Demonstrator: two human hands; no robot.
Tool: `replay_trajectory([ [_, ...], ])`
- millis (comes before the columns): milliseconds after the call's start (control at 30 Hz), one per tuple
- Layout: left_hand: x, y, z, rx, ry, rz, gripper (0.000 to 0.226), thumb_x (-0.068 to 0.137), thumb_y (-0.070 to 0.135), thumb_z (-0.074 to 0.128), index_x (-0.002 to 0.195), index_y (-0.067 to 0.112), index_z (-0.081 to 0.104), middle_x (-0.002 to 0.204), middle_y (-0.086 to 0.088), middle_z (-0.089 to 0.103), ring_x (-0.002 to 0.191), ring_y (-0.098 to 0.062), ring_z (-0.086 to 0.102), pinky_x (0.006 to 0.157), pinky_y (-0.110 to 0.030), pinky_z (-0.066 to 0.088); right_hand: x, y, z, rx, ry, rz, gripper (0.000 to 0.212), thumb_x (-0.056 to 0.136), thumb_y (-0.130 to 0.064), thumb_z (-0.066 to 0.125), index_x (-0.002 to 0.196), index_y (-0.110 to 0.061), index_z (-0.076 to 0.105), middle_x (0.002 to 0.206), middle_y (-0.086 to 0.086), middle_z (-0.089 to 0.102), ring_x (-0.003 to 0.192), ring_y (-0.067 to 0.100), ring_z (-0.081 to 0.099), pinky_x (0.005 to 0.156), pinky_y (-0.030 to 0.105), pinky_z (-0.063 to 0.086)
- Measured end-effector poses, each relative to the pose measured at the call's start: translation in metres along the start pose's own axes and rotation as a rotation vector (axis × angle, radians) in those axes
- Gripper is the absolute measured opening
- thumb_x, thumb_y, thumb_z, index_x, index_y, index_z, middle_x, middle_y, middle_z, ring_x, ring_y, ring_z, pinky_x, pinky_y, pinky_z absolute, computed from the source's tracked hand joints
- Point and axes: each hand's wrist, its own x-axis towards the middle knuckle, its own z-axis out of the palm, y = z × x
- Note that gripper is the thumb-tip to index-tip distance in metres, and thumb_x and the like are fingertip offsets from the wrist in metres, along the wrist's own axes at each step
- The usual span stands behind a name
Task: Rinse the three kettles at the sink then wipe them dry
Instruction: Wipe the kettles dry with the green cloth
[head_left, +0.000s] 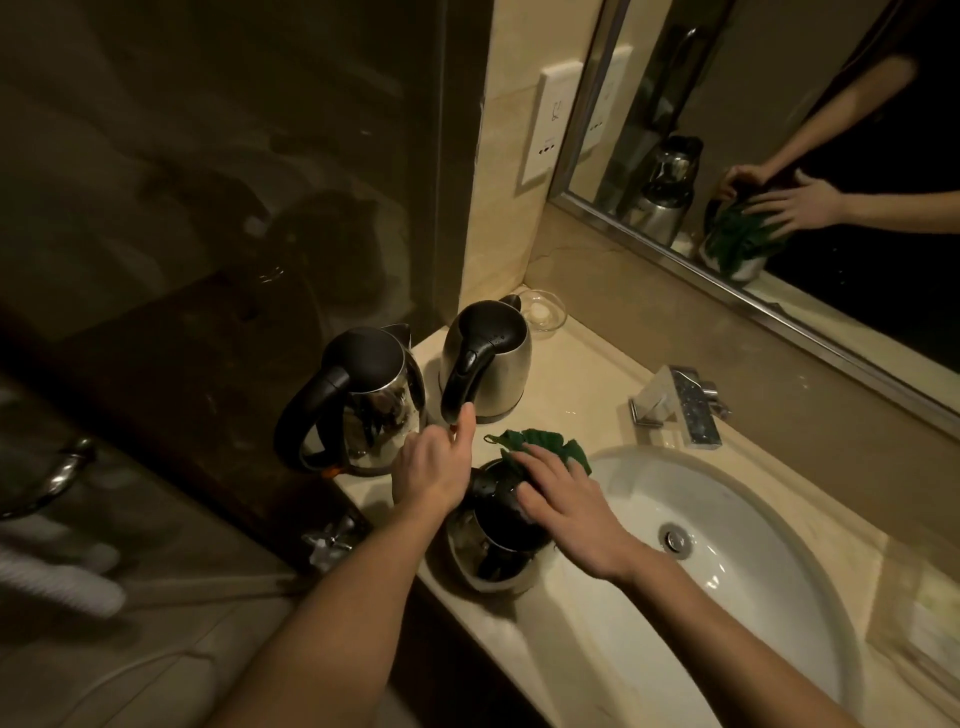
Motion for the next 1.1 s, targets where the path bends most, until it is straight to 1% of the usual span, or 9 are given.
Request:
replay_trajectory([
  [200, 0.002, -0.001, -0.001, 0.025, -0.014, 0.025, 0.077, 0.099, 0.066, 0.016, 0.098, 0.011, 0.070, 0.105, -0.012, 0.066, 0.094, -0.020, 0.053, 0.081, -0.035, 0.034, -0.037, -0.019, 0.024, -0.437, -0.008, -0.047, 0.092, 0.078, -0.085, -0.005, 0.155, -0.036, -0.021, 0.162, -0.004, -0.032, 0.151, 0.039, -0.014, 0.121, 0.052, -0.011],
  [367, 0.001, 0.003, -0.006, 0.043, -0.064, 0.026, 0.078, 0.101, 0.065, 0.016, 0.118, 0.008, 0.066, 0.124, -0.015, 0.062, 0.121, -0.029, 0.053, 0.093, -0.038, 0.034, -0.057, -0.018, 0.047, -0.641, 0.106, -0.135, 0.088, 0.094, -0.077, 0.025, 0.157, -0.016, 0.029, 0.165, 0.015, 0.018, 0.133, 0.056, 0.041, 0.108, 0.064, 0.015],
  [500, 0.003, 0.002, -0.006, 0.027, -0.080, 0.018, 0.082, 0.099, 0.067, 0.014, 0.123, 0.008, 0.065, 0.129, -0.017, 0.060, 0.125, -0.031, 0.050, 0.099, -0.041, 0.035, -0.061, -0.015, 0.054, -0.709, 0.090, -0.175, 0.085, 0.094, -0.076, 0.028, 0.155, -0.017, 0.035, 0.164, 0.015, 0.022, 0.129, 0.057, 0.046, 0.107, 0.067, 0.017],
  [633, 0.003, 0.002, -0.006, 0.037, -0.076, 0.050, 0.081, 0.100, 0.066, 0.014, 0.120, 0.007, 0.067, 0.126, -0.017, 0.063, 0.121, -0.031, 0.052, 0.089, -0.036, 0.031, -0.054, -0.008, 0.048, -0.700, 0.057, -0.170, 0.080, 0.095, -0.074, 0.027, 0.157, -0.024, 0.029, 0.165, 0.013, 0.020, 0.130, 0.056, 0.045, 0.109, 0.067, 0.021],
  [700, 0.001, 0.002, -0.008, 0.048, -0.077, 0.054, 0.080, 0.101, 0.065, 0.015, 0.117, 0.007, 0.068, 0.123, -0.017, 0.063, 0.119, -0.031, 0.053, 0.085, -0.034, 0.028, -0.048, -0.013, 0.039, -0.634, 0.080, -0.125, 0.080, 0.095, -0.076, 0.020, 0.158, -0.027, 0.026, 0.166, 0.008, 0.018, 0.132, 0.054, 0.043, 0.112, 0.065, 0.029],
  [800, 0.000, 0.004, -0.009, 0.045, -0.080, 0.050, 0.079, 0.101, 0.064, 0.016, 0.111, 0.006, 0.068, 0.117, -0.017, 0.064, 0.115, -0.031, 0.054, 0.083, -0.035, 0.027, -0.029, -0.018, 0.019, -0.420, 0.062, -0.024, 0.094, 0.080, -0.086, -0.005, 0.159, -0.037, 0.008, 0.169, -0.005, 0.001, 0.147, 0.043, 0.021, 0.120, 0.052, 0.019],
  [933, 0.001, 0.003, -0.008, 0.036, -0.065, 0.057, 0.068, 0.101, 0.064, 0.017, 0.073, 0.016, 0.055, 0.083, -0.005, 0.057, 0.088, -0.022, 0.049, 0.078, -0.035, 0.030, 0.001, -0.011, -0.018, 0.291, 0.053, 0.137, 0.072, 0.097, -0.069, 0.009, 0.140, -0.033, 0.054, 0.142, -0.001, 0.057, 0.122, 0.016, 0.055, 0.097, 0.030, 0.042],
  [1033, 0.001, 0.003, -0.008, 0.018, -0.053, 0.044, 0.068, 0.102, 0.064, 0.018, 0.069, 0.016, 0.052, 0.068, 0.002, 0.043, 0.079, -0.018, 0.046, 0.076, -0.035, 0.030, 0.003, 0.006, -0.027, 0.680, -0.012, 0.260, 0.071, 0.099, -0.063, 0.008, 0.129, -0.028, 0.063, 0.120, -0.011, 0.067, 0.108, 0.001, 0.059, 0.099, 0.024, 0.038],
  [1100, 0.000, 0.003, -0.008, 0.014, -0.048, 0.037, 0.071, 0.101, 0.065, 0.018, 0.074, 0.012, 0.058, 0.068, 0.001, 0.045, 0.074, -0.017, 0.046, 0.074, -0.035, 0.032, 0.000, 0.019, -0.020, 0.829, -0.007, 0.334, 0.075, 0.097, -0.067, 0.008, 0.128, -0.026, 0.064, 0.121, -0.007, 0.068, 0.116, 0.010, 0.059, 0.106, 0.033, 0.035],
])
